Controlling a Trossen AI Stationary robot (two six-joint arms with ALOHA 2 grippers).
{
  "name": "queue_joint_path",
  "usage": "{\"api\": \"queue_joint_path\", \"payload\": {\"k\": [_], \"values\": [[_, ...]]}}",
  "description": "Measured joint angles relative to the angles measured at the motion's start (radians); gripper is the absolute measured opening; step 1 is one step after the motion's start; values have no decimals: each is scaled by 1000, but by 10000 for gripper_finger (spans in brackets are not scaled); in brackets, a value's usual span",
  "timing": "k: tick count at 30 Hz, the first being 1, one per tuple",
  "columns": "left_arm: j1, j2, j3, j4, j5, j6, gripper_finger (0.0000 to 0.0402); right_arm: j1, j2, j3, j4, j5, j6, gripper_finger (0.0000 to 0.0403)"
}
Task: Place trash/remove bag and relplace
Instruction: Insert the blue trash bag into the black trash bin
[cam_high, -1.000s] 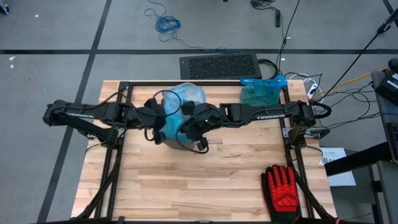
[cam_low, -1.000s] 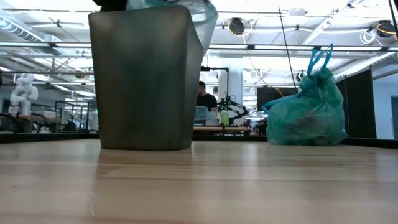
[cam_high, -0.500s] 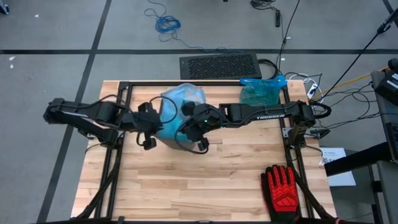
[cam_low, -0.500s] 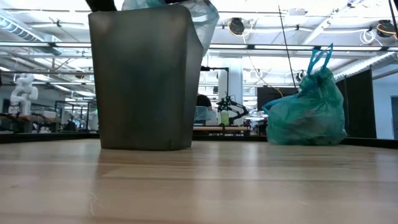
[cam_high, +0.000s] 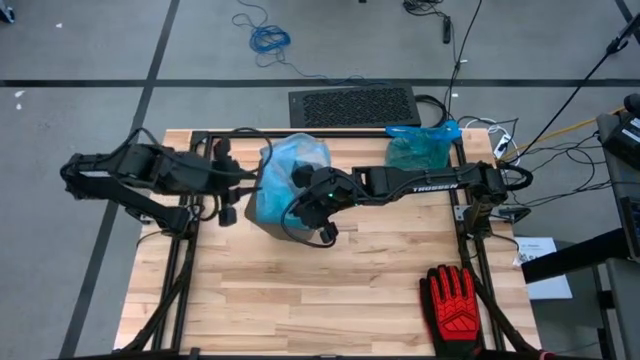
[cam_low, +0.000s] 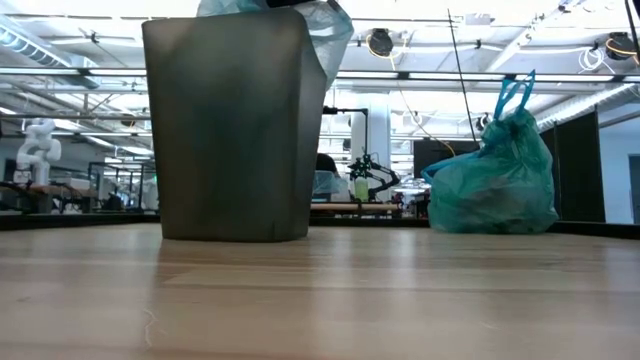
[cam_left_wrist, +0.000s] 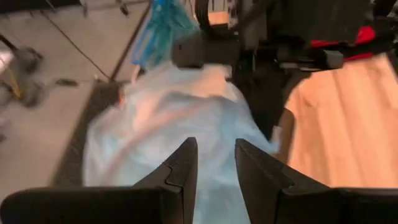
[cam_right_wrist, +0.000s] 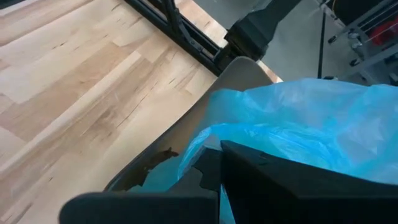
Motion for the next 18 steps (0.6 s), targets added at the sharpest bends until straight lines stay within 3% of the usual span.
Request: {"api": "queue_joint_path", "payload": {"k": [12,18], "values": [[204,110,103,-24,40,266,105,0,0,0,-40,-5,-8,0],[308,156,158,-76,248,328,105,0,0,0,-61,-52,-13,0]]}}
